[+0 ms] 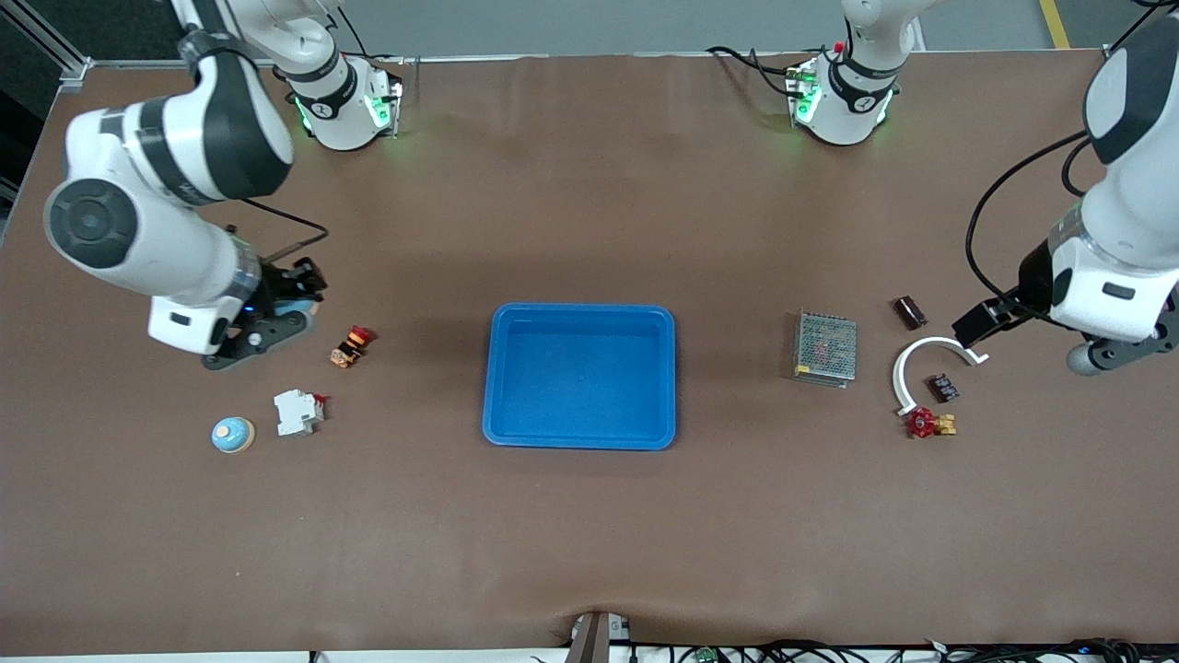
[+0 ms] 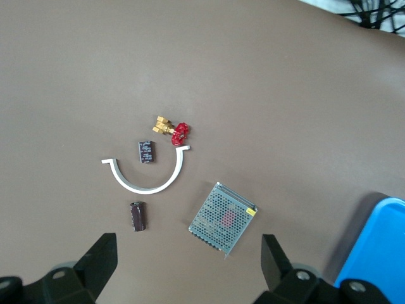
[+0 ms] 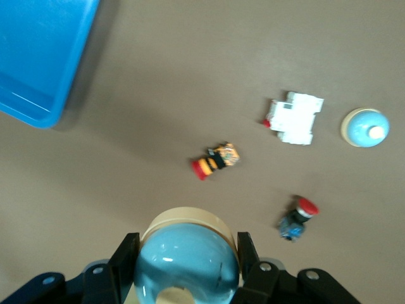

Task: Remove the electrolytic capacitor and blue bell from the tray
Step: 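Grasp the second dome with the right gripper while the left gripper withdraws, then carry the dome beside the red button and release it with the right gripper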

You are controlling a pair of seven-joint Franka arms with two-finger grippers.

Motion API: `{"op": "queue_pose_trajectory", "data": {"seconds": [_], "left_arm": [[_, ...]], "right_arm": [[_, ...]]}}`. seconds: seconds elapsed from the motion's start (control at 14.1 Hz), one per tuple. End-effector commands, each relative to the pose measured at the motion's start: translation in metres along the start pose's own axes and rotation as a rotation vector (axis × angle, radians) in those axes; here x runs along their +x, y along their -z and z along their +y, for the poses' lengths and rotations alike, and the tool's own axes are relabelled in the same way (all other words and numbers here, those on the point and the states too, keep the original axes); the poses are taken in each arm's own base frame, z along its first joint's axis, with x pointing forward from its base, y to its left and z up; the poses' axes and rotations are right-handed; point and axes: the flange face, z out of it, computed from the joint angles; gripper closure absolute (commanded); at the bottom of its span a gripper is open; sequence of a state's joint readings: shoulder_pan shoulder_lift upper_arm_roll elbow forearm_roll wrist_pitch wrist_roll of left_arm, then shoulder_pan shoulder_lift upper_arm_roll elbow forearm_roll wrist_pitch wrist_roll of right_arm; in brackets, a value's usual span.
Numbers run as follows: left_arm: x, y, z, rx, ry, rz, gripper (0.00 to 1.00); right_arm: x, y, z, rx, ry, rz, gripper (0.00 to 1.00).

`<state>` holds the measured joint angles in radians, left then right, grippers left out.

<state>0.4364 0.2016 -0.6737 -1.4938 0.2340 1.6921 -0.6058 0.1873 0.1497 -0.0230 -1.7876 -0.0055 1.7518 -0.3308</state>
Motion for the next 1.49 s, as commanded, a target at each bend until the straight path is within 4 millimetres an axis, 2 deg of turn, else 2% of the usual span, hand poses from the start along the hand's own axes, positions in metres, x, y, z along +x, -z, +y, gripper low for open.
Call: {"op": "queue_pose_trajectory", "data": {"seconds": [0.0, 0.14, 0.21, 0.36, 0.64, 0.85, 1.07, 1.42], "left_arm": [[-0.01, 0.021, 0.003, -0.006, -0.029, -0.008, 0.0], [-0.015, 0.026, 0.004, 0.007, -0.062, -0.025, 0.0], [-0.018, 0.036, 0.004, 0.009, -0.072, -0.011, 0.0], [-0.032, 0.051, 0.012, 0.01, -0.103, 0.004, 0.0], [-0.051, 0.072, 0.007, -0.021, -0.091, -0.033, 0.0], [-0.057, 0.081, -0.003, -0.012, -0.118, -0.036, 0.0], [-0.063, 0.083, -0.01, -0.025, -0.137, -0.061, 0.0], [-0.066, 0.078, -0.045, -0.042, -0.211, -0.085, 0.0]], "right_arm": [[-0.037, -0.028, 0.033, -0.006, 0.067, 0.028, 0.61], [-0.051, -0.049, 0.064, -0.006, 0.106, 0.046, 0.61], [-0.058, -0.062, 0.076, -0.01, 0.133, 0.063, 0.61], [-0.067, -0.091, 0.087, -0.018, 0.133, 0.079, 0.6], [-0.077, -0.149, 0.084, -0.04, 0.126, 0.12, 0.61], [-0.077, -0.178, 0.081, -0.028, 0.129, 0.102, 0.6], [-0.077, -0.203, 0.079, -0.028, 0.131, 0.104, 0.6], [-0.074, -0.25, 0.073, -0.036, 0.14, 0.117, 0.6]]}}
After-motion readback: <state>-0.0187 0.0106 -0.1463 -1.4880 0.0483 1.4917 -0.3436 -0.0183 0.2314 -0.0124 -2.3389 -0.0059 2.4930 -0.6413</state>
